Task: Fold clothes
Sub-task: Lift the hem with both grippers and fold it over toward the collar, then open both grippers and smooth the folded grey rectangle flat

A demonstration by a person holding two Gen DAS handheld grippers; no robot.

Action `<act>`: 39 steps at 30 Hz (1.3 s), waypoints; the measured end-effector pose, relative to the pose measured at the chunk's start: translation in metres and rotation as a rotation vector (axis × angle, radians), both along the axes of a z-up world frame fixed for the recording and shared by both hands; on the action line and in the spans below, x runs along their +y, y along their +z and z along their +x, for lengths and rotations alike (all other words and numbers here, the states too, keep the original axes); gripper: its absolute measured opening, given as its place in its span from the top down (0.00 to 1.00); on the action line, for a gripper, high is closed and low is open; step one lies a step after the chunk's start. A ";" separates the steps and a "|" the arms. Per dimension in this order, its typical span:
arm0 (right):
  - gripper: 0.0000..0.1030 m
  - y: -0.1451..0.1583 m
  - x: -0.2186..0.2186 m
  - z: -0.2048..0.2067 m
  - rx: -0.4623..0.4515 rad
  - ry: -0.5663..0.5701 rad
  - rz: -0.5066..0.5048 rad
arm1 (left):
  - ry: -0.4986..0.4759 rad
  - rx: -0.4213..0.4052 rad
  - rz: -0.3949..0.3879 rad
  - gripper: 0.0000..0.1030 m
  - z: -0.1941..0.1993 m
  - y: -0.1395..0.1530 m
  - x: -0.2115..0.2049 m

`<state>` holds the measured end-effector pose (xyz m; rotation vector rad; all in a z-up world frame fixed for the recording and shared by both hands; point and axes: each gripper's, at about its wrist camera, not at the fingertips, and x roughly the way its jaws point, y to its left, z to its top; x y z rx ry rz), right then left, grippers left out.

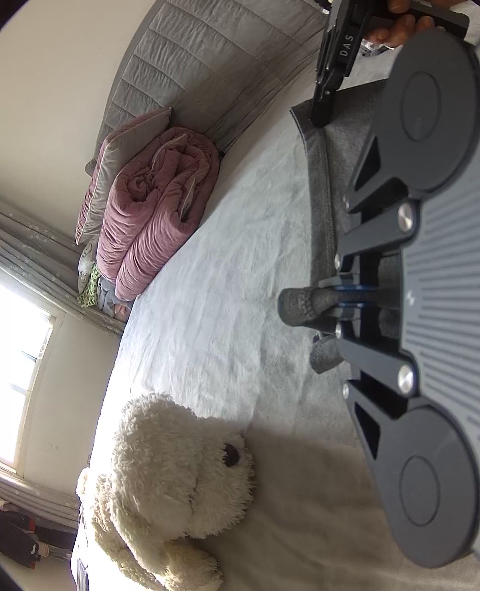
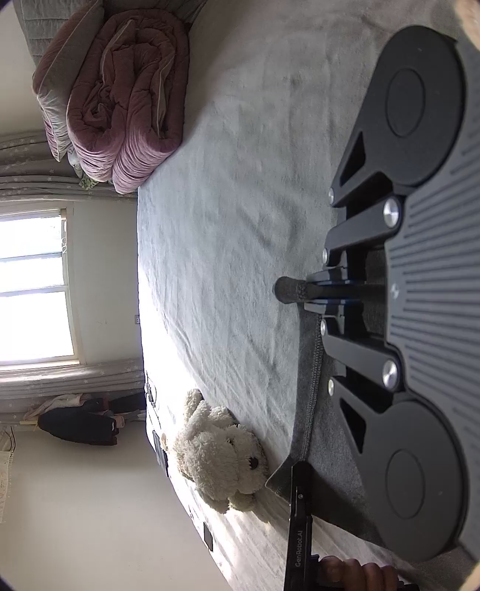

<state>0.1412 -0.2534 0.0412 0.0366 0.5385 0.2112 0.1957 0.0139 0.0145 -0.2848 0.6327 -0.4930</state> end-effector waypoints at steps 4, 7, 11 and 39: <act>0.92 -0.031 -0.003 0.012 0.066 -0.040 -0.016 | 0.010 -0.009 0.017 0.94 0.002 -0.007 -0.005; 0.92 -0.031 -0.006 0.009 0.049 -0.042 0.007 | 0.020 -0.016 0.010 0.94 0.001 -0.007 -0.003; 0.92 -0.019 -0.007 0.007 0.003 -0.046 0.028 | 0.052 -0.019 -0.002 0.94 0.000 -0.007 0.000; 0.90 -0.018 -0.032 -0.003 -0.036 -0.218 0.026 | 0.156 -0.067 0.068 0.60 -0.021 0.016 0.028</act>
